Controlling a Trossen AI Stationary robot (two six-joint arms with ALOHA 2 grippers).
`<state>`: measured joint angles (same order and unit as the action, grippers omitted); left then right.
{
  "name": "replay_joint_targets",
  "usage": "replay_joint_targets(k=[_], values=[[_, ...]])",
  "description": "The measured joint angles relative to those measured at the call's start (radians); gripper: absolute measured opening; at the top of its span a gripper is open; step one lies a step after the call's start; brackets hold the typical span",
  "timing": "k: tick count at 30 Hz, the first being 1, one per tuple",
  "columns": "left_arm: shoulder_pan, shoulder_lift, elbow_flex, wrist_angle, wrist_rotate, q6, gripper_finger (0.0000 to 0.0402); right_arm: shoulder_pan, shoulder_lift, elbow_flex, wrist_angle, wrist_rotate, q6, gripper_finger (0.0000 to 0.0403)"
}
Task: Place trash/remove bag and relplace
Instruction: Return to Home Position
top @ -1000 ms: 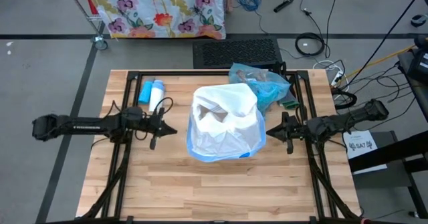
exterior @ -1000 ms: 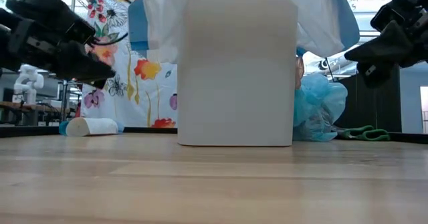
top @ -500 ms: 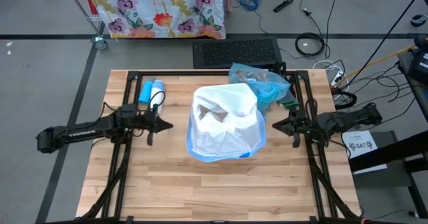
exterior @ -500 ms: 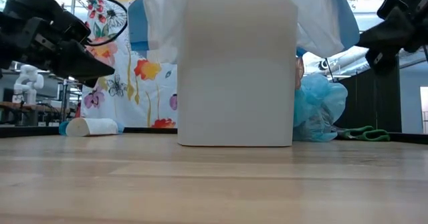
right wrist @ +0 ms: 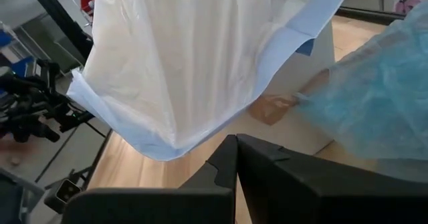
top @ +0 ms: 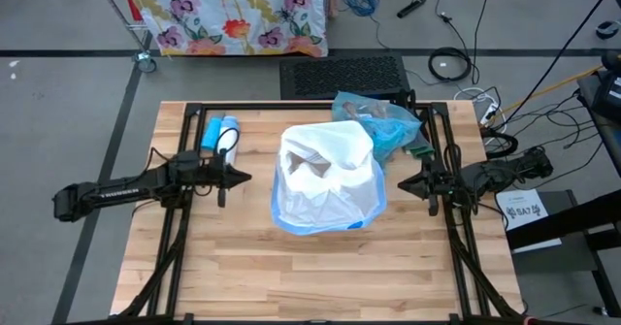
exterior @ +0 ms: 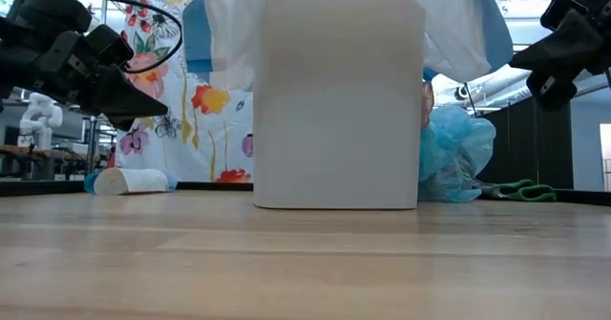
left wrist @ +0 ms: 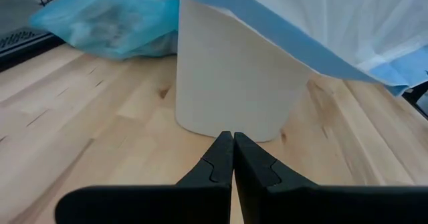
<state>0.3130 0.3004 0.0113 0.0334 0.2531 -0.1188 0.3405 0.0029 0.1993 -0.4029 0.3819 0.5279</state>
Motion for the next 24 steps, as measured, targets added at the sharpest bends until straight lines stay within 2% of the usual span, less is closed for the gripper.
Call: replay_joint_targets(k=[24], values=[[0.0,0.0,0.0,0.001,0.0,-0.001,0.0008,0.0,0.0,0.0,0.001,-0.003,0.01,0.0]])
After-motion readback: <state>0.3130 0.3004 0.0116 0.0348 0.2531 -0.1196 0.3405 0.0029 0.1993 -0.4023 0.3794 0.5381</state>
